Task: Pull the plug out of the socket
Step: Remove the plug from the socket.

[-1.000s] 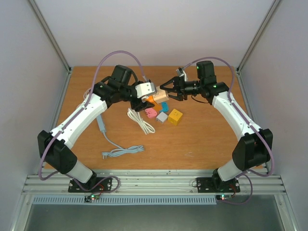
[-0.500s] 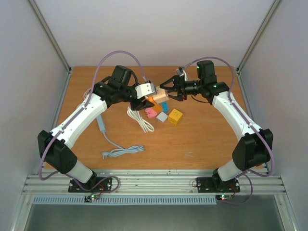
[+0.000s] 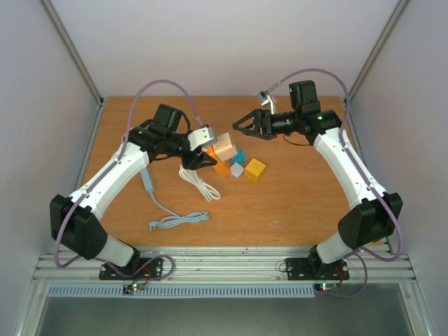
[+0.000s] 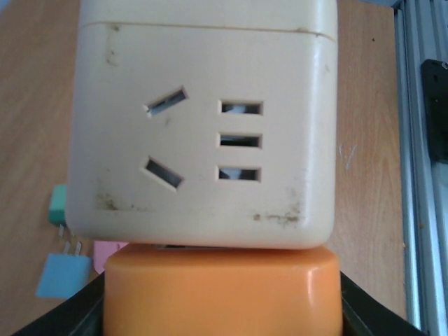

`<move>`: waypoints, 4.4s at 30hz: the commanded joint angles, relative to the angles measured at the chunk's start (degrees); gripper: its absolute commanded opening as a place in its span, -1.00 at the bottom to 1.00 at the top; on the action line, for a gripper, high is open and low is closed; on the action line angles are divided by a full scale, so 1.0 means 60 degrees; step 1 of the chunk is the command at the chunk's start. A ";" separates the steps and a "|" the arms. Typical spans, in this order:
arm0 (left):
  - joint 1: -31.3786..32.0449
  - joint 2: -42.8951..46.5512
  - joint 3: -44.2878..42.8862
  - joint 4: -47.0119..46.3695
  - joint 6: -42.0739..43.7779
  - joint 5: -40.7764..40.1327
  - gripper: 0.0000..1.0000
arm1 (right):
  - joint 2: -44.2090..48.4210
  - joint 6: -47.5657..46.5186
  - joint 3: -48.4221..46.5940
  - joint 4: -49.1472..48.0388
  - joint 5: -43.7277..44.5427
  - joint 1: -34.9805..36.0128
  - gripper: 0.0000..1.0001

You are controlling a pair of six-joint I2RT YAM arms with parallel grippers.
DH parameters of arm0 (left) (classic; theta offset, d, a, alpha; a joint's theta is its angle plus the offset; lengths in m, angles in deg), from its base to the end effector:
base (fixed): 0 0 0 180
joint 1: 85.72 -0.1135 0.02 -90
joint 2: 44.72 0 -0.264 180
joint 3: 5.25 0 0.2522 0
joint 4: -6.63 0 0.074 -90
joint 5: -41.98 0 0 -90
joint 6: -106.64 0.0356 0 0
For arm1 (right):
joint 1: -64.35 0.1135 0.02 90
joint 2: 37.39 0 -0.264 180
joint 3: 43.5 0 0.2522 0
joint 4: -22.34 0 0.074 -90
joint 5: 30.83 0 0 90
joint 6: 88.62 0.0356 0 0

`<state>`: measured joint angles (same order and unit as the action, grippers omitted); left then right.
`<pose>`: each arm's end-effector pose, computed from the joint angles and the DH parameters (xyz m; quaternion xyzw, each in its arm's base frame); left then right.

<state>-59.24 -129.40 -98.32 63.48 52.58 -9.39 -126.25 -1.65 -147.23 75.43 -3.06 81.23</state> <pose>0.2698 -0.1592 0.3370 0.5575 0.6939 -0.2806 0.3590 0.3063 0.1259 0.3861 -0.3554 0.7196 0.5066 0.3150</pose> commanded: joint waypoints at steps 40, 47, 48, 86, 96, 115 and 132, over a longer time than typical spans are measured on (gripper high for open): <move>-0.1306 0.1024 0.2344 -0.0492 -0.0338 0.5918 -0.99 | 0.2337 -0.6856 0.4991 -0.2915 0.0171 0.1755 0.19; -0.1296 0.1253 0.2967 -0.1652 -0.1284 0.5741 -0.99 | 0.2355 -0.6678 0.4991 -0.3007 0.0007 0.1772 0.48; -0.1306 0.1213 0.2964 -0.1539 -0.1199 0.5805 -0.99 | 0.2318 -0.6509 0.4967 -0.3085 0.0054 0.1771 0.60; -0.1024 0.1152 0.3115 -0.1938 -0.1322 0.6295 -0.99 | 0.1756 -0.6854 0.4702 -0.2341 0.0005 0.1947 0.88; -0.1084 0.1253 0.3177 -0.1876 -0.1213 0.6508 -0.99 | 0.1552 -0.6539 0.4769 -0.2631 0.0188 0.1947 0.26; -0.1278 0.1429 0.3126 -0.1309 -0.0645 0.6432 -0.99 | 0.1153 -0.6765 0.4219 -0.1591 -0.0659 0.1917 -0.98; -0.1423 0.1480 0.3271 -0.2391 -0.1770 0.6508 -0.99 | 0.1434 -0.6420 0.4546 -0.2301 0.0371 0.1932 -0.98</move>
<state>-66.80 -122.62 -78.53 57.23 45.06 24.64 -119.86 -41.58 -121.79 63.00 -3.89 92.49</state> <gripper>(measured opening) 0.513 0.303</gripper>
